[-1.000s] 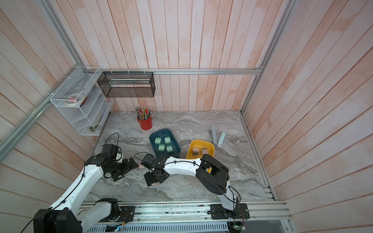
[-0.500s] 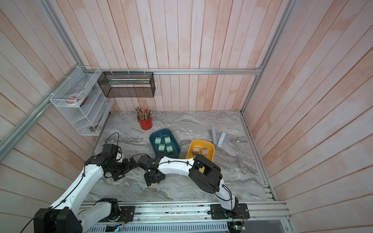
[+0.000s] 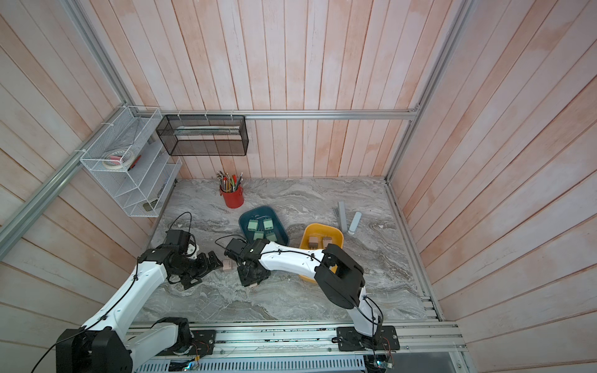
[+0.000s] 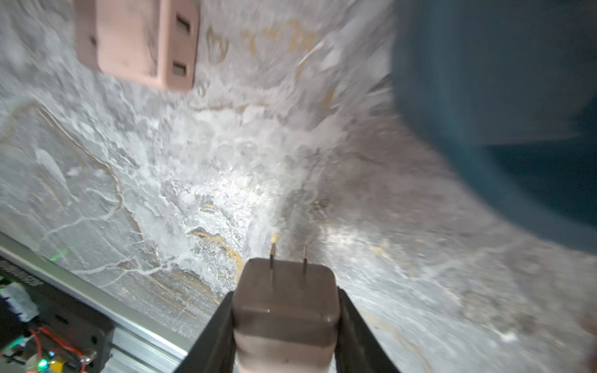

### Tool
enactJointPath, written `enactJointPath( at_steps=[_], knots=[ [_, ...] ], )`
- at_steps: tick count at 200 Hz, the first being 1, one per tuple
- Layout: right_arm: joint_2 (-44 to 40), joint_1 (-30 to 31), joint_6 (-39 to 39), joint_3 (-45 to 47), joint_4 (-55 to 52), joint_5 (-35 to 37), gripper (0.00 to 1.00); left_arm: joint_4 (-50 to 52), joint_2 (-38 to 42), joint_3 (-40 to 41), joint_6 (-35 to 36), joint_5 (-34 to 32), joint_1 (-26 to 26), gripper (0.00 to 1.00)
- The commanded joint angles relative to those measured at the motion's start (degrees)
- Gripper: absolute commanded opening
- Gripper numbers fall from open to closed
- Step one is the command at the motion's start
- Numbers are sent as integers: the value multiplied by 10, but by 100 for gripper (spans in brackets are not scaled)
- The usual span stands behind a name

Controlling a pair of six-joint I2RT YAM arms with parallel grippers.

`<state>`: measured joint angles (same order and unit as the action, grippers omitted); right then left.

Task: Place the plugs by color into the storage box
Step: Pick up the plug from the center of the board, then place the plug in the storage box.

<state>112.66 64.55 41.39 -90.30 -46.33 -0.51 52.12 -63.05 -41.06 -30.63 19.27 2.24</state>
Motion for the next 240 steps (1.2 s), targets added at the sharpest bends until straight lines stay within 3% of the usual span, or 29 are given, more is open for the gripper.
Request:
enactJointPath(
  at_steps=[1, 51, 77, 128, 184, 218, 240],
  knots=[
    [-75, -67, -1, 9, -56, 61, 32, -9, -5, 4, 7, 9, -3, 100],
    [-207, -271, -40, 160, -41, 65, 32, -10, -6, 4, 10, 12, -3, 100],
    [-238, -332, -50, 252, 6, 31, 32, -11, -8, 2, 11, 13, -3, 100],
    [-194, -332, -36, 303, 80, -8, 31, -13, -20, -7, 14, 14, -3, 100],
    [-102, -330, -52, 275, 96, -8, 33, -16, -32, -21, 15, 15, -3, 100],
    [-119, -327, -45, 240, 57, 15, 59, -9, -29, -36, 21, 13, -3, 100],
    [-182, -311, 16, 218, 13, 67, 69, 18, -24, -87, 26, -16, -1, 100]
  ],
)
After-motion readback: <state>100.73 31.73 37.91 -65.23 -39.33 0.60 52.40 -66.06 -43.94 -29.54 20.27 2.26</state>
